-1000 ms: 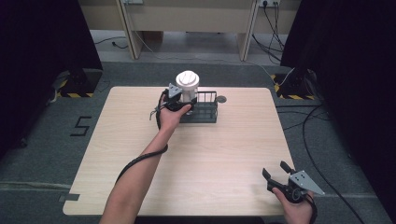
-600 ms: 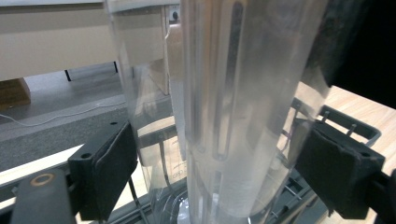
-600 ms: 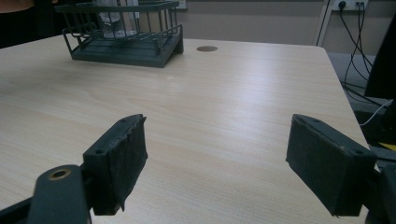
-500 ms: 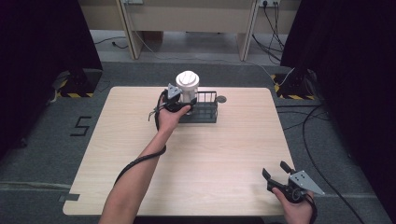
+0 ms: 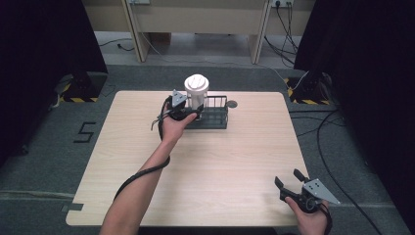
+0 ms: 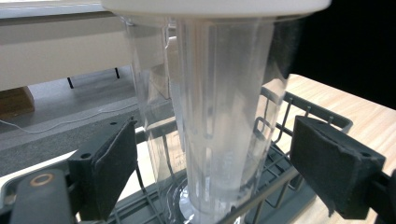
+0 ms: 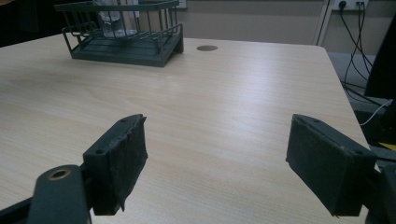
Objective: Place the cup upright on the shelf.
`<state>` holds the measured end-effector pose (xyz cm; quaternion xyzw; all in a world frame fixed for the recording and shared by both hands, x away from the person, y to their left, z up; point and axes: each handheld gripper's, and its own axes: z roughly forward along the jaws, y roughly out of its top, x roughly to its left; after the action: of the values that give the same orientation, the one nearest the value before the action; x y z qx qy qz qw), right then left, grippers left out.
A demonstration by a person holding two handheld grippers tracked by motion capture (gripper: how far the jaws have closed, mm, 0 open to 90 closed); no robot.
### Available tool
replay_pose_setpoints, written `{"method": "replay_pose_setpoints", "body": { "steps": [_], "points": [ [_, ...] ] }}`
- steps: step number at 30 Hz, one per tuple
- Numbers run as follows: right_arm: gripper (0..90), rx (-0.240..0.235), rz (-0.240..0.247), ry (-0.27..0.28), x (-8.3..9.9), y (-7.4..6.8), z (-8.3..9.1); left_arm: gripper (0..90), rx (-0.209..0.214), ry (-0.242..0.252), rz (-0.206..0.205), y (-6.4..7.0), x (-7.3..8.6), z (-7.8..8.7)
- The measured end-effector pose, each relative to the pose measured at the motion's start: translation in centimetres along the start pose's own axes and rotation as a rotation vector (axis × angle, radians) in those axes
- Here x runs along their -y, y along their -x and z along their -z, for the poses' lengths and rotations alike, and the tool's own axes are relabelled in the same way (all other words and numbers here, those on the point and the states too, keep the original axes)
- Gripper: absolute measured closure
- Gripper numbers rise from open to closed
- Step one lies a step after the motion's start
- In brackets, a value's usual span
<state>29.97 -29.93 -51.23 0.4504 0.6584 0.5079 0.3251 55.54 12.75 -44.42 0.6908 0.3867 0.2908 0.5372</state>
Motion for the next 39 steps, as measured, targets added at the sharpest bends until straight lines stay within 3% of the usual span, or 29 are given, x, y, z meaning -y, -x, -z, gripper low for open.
{"method": "replay_pose_setpoints", "body": {
  "steps": [17,39],
  "points": [
    [20.8,0.003,0.003,-0.003,0.0,0.0,0.0,14.6,-0.005,0.021,-0.009,-0.4,0.3,3.3],
    [20.6,0.004,0.003,-0.007,0.0,-0.1,-0.1,14.6,-0.001,0.025,-0.030,-1.1,2.2,8.6]
  ]
}}
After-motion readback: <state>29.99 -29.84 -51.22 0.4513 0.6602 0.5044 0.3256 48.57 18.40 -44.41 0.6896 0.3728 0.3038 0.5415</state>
